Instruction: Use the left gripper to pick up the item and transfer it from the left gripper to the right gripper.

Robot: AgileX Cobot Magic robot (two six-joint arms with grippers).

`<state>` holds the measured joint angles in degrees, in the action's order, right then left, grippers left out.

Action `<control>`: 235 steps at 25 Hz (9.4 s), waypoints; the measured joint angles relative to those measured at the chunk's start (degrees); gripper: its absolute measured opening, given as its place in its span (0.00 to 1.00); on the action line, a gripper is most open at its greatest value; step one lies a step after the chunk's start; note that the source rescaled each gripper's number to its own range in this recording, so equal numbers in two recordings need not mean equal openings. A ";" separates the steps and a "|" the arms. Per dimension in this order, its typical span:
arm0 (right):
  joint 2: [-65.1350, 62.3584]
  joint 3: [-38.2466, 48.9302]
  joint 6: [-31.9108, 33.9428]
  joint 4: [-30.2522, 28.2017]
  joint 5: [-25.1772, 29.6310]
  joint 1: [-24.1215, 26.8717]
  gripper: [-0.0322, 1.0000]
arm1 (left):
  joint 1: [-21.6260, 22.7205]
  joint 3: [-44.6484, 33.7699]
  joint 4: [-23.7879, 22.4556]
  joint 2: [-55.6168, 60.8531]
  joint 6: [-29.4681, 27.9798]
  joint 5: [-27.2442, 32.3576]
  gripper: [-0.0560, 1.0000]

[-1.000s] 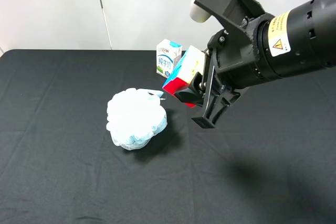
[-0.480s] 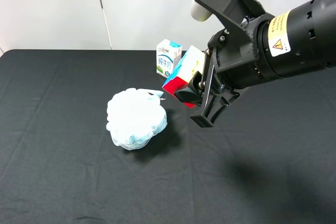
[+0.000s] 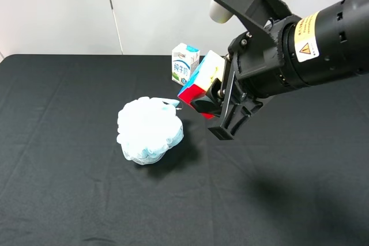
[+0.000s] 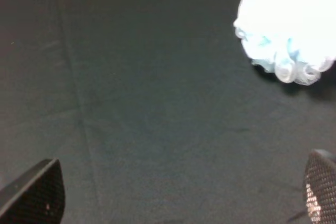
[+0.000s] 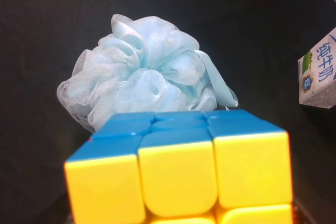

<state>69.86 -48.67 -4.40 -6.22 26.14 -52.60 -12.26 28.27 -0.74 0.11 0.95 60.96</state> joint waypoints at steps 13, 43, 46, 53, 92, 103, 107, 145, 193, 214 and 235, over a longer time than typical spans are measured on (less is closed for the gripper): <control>0.00 0.00 6.49 0.00 1.91 0.00 0.03 | 15.47 0.00 0.00 0.00 0.06 0.00 0.76; 1.58 0.00 15.59 0.32 9.27 13.11 0.03 | 15.98 0.00 0.00 0.22 0.17 -0.19 0.76; 1.87 0.00 15.59 0.32 9.38 13.11 0.03 | 15.98 0.00 0.00 0.22 0.17 -0.19 0.76; 1.87 0.00 15.59 0.32 9.38 13.11 0.03 | 15.98 0.00 0.00 0.22 -0.10 -0.19 0.79; 17.67 -0.05 14.35 -0.08 6.35 30.22 0.03 | 15.98 0.00 0.06 0.22 -0.29 -0.14 1.00; 17.67 -0.05 14.34 -0.22 5.59 30.30 0.03 | 15.98 0.00 0.06 0.22 -0.29 -0.14 1.00; 17.67 -0.05 14.34 -0.22 5.59 30.30 0.03 | 15.98 0.00 0.09 0.22 -0.29 -0.14 1.00; 5.66 -5.86 14.34 2.29 20.95 30.30 0.99 | 15.98 0.00 0.17 0.22 -0.29 -0.14 1.00; -70.13 20.18 6.34 3.68 32.08 30.30 0.99 | 15.98 0.00 0.17 0.22 -0.29 -0.14 1.00; -70.13 20.18 6.01 3.85 31.98 49.31 0.99 | 15.98 0.00 0.11 0.22 -0.29 -0.14 1.00; -70.13 20.18 5.88 3.89 32.03 51.79 0.99 | 15.98 0.00 0.11 0.22 -0.29 -0.14 1.00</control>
<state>-0.27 -28.49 1.48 -2.32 58.18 -0.81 3.72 28.27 -0.63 0.33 0.66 60.82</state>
